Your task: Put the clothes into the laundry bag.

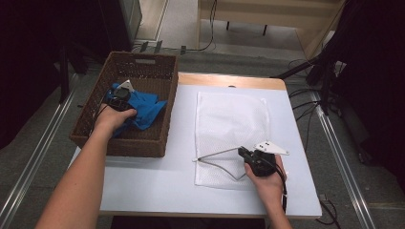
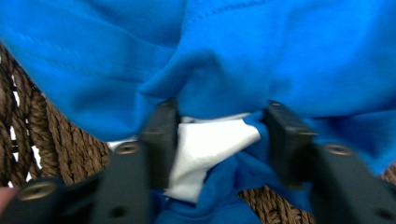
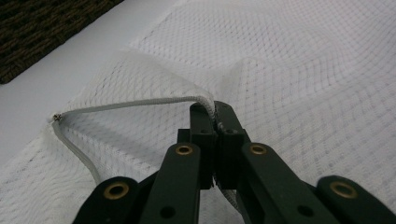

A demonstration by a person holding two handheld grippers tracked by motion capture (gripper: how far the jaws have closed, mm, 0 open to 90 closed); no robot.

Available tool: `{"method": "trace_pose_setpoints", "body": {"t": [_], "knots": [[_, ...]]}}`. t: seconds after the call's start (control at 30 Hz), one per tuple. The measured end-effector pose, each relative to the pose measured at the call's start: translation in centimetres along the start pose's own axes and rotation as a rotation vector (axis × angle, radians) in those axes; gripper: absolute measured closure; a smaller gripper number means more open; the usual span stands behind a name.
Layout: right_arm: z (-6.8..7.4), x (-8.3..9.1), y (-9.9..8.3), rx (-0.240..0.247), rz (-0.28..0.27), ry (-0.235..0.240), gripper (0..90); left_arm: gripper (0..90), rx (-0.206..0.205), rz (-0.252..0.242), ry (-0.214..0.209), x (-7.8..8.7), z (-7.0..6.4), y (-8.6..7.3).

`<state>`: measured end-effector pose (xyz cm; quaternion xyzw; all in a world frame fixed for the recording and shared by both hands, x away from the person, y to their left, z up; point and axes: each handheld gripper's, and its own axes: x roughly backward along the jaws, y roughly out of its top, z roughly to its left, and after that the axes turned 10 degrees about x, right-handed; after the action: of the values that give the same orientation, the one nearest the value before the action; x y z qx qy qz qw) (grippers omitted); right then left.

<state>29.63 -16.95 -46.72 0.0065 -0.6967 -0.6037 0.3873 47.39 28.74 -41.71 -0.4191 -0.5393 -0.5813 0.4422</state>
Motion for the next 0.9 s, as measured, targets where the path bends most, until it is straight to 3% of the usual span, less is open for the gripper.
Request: {"method": "trace_pose_setpoints", "body": {"t": [0.1, 0.13, 0.17, 0.27, 0.3, 0.33, 0.37, 0.4, 0.43, 0.53, 0.57, 0.63, 0.7, 0.77, 0.83, 0.9], "knots": [[0.0, 0.0, 0.0, 0.0, 0.001, 0.0, 89.4, 65.8, 0.001, 0.0, -0.003, 0.2, -0.1, 0.0], [0.0, 0.0, 0.0, 0.0, 0.001, 0.0, 89.5, 69.6, 0.006, 0.0, -0.018, 0.4, 0.0, 0.1], [0.0, 0.0, 0.0, 0.0, 0.0, 0.0, 89.5, 74.9, 0.016, -0.008, -0.059, 0.7, 0.1, 0.2], [-0.1, 0.1, 0.0, 0.003, 0.0, 0.0, 89.4, 80.7, 0.055, -0.059, -0.293, 1.8, 0.8, 0.3], [-0.1, 0.1, 0.0, 0.003, -0.001, 0.0, 89.4, 81.6, 0.06, -0.09, -0.418, 2.2, 0.9, 0.4], [-0.1, 0.0, 0.0, 0.003, -0.001, 0.001, 89.5, 81.9, 0.085, -0.101, -0.612, 2.6, 1.2, 0.4], [-0.1, 0.0, -0.1, 0.0, 0.002, 0.001, 89.5, 82.0, 0.104, -0.117, -0.697, 2.8, 1.3, 0.5], [-0.1, -0.1, -0.1, 0.0, 0.002, 0.0, 89.5, 81.7, 0.109, -0.135, -0.698, 3.0, 1.3, 0.5], [-0.1, -0.1, -0.1, 0.003, 0.004, 0.0, 89.5, 81.5, 0.104, -0.143, -0.645, 3.0, 1.4, 0.6], [0.1, -0.2, -0.1, 0.005, 0.008, 0.0, 89.4, 76.8, 0.077, -0.113, -0.35, 1.7, 1.5, 0.6], [0.1, -0.2, -0.1, 0.006, 0.006, 0.0, 89.5, 74.8, 0.089, -0.093, -0.301, 1.2, 1.6, 0.5], [0.0, -0.1, -0.1, 0.008, 0.003, -0.003, 89.4, 60.8, 0.126, -0.076, -0.292, 0.7, 1.9, 0.5], [-0.1, 0.0, -0.1, 0.002, 0.002, -0.002, 89.4, 46.8, 0.141, -0.119, -0.288, 1.1, 1.8, 0.5], [-0.2, -0.1, -0.2, -0.001, 0.003, -0.001, 89.5, 30.0, 0.161, -0.165, -0.317, 1.7, 1.8, 0.7], [-0.1, -0.2, -0.2, 0.002, 0.005, 0.0, 89.4, 20.2, 0.165, -0.189, -0.342, 2.0, 1.7, 0.8], [0.0, -0.1, -0.2, 0.006, 0.004, 0.002, 89.5, 12.9, 0.16, -0.17, -0.319, 1.7, 1.5, 1.0]]}}
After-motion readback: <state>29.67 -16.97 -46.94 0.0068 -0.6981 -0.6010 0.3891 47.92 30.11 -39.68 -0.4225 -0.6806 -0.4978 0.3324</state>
